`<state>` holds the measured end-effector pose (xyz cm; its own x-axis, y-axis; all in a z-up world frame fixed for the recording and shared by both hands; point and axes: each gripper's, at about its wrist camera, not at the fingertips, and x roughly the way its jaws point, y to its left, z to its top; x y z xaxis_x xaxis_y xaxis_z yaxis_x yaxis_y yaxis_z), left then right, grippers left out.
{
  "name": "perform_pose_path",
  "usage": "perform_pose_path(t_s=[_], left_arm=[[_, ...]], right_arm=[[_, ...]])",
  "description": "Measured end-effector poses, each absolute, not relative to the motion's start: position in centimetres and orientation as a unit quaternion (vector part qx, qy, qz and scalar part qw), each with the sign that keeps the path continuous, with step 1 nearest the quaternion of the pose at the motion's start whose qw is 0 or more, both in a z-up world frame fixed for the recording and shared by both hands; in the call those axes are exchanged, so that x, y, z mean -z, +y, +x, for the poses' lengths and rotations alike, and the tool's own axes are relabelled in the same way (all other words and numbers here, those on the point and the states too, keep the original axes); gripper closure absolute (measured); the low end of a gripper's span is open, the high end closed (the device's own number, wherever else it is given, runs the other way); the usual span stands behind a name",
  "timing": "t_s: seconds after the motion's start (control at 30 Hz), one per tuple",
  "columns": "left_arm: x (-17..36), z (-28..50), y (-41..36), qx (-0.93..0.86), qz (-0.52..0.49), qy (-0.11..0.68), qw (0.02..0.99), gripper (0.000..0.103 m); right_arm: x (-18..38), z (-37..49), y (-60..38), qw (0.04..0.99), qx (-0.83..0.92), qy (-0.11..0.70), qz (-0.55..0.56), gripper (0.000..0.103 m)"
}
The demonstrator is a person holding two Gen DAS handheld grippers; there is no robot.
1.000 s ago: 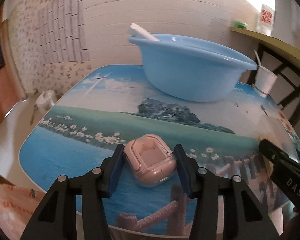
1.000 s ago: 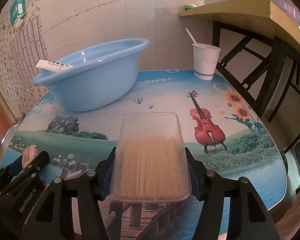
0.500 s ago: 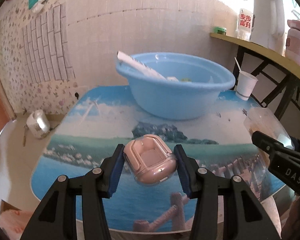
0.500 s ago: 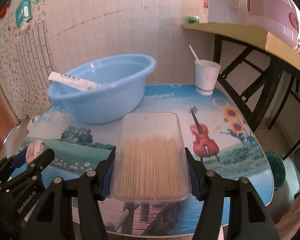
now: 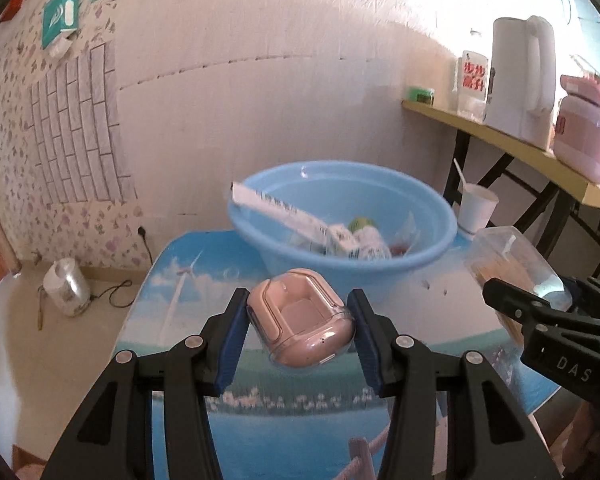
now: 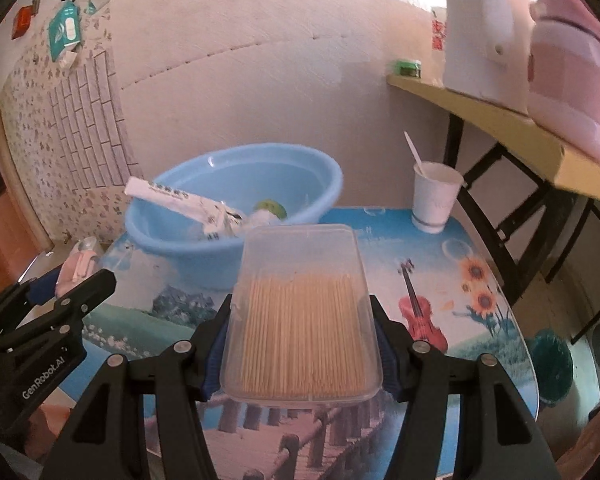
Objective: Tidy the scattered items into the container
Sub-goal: 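Carry the pink box and toothpick box over the basin and open both tools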
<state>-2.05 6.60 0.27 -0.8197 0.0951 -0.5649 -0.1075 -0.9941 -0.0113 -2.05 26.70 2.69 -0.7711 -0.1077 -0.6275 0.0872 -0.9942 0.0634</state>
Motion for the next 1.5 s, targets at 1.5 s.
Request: perform_pose_path(t_s=[1.5], left_arm=[[-1.5,-13.4,3.8,-0.955,-0.291,-0.002,0.062,0.024]], right_arm=[[-3.7,-14.2,22.7,0.105,0.937,0.02,0.332,0.041]])
